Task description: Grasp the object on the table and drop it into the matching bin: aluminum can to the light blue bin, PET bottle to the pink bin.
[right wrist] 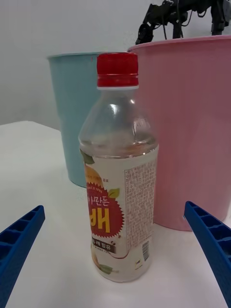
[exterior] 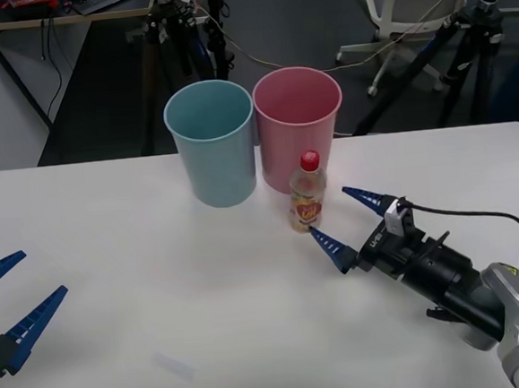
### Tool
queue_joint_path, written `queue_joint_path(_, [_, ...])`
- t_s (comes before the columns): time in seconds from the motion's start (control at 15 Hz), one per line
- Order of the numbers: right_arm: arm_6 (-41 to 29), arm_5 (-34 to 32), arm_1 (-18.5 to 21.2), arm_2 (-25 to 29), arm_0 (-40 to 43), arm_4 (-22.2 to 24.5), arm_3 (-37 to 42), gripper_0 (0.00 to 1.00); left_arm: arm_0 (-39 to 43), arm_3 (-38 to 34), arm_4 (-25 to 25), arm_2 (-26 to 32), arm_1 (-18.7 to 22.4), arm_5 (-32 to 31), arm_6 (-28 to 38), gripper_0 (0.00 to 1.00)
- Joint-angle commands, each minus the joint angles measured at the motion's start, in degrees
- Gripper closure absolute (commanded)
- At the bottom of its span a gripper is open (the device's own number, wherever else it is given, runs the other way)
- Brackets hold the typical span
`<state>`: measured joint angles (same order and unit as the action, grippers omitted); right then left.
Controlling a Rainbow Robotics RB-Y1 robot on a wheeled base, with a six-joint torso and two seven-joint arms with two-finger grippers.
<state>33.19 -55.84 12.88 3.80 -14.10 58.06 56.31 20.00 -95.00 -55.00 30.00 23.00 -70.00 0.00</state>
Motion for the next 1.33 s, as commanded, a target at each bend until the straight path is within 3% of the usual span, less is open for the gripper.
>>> queue_joint_path(0.07, [0.04,2.84,-1.19,-1.52,-0.66,0.03,-0.06,0.00,0.00,0.00,0.00,0.00,0.00,0.00,0.00,0.00])
queue_joint_path(0.73, [-0.14,11.72,-4.18,-4.33,-4.00,0.03,0.03,0.00,0.00,0.00,0.00,0.00,0.00,0.00,0.00,0.00])
queue_joint_path(1.33, [-0.05,16.73,-4.18,-6.27,-6.38,-0.23,0.03,0.00,0.00,0.00,0.00,0.00,0.00,0.00,0.00,0.00])
